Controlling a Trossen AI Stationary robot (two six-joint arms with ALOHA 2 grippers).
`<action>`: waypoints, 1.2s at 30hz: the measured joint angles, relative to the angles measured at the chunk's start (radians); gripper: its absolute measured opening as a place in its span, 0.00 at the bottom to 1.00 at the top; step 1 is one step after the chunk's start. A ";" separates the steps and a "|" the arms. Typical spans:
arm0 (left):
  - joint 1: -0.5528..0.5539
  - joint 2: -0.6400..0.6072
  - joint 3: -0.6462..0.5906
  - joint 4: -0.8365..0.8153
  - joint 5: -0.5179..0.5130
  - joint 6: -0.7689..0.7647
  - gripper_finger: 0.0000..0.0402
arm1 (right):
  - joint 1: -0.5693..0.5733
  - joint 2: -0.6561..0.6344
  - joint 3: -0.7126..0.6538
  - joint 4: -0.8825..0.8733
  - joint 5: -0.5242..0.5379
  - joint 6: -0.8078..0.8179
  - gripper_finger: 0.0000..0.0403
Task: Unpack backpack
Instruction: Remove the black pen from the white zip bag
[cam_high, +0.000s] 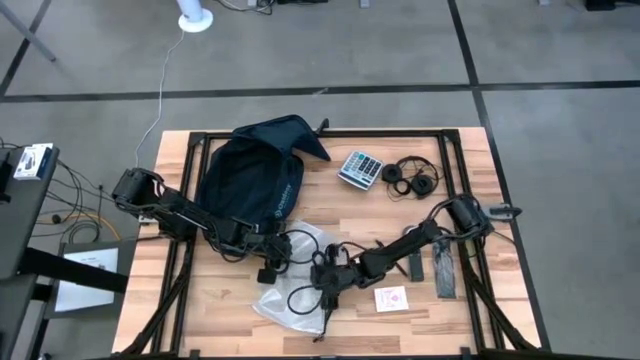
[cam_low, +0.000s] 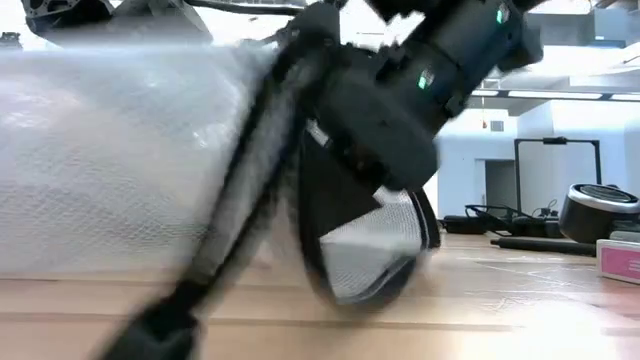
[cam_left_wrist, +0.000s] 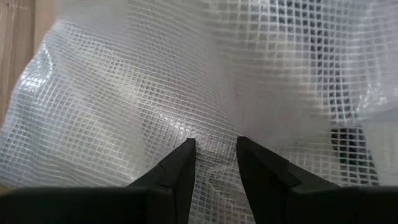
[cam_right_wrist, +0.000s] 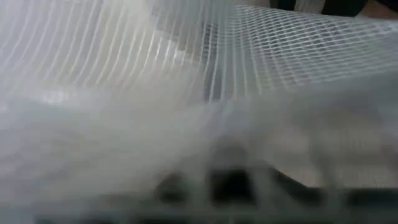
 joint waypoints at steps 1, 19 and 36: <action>0.000 -0.001 0.000 -0.007 0.000 0.003 0.27 | 0.002 -0.014 0.015 -0.041 -0.009 -0.001 0.05; 0.000 -0.001 0.000 -0.065 -0.004 -0.004 0.27 | 0.153 -0.228 0.065 -0.785 -0.049 0.416 0.05; -0.008 -0.003 -0.001 -0.038 -0.006 -0.017 0.27 | 0.384 -0.260 -0.025 -1.114 0.129 1.400 0.06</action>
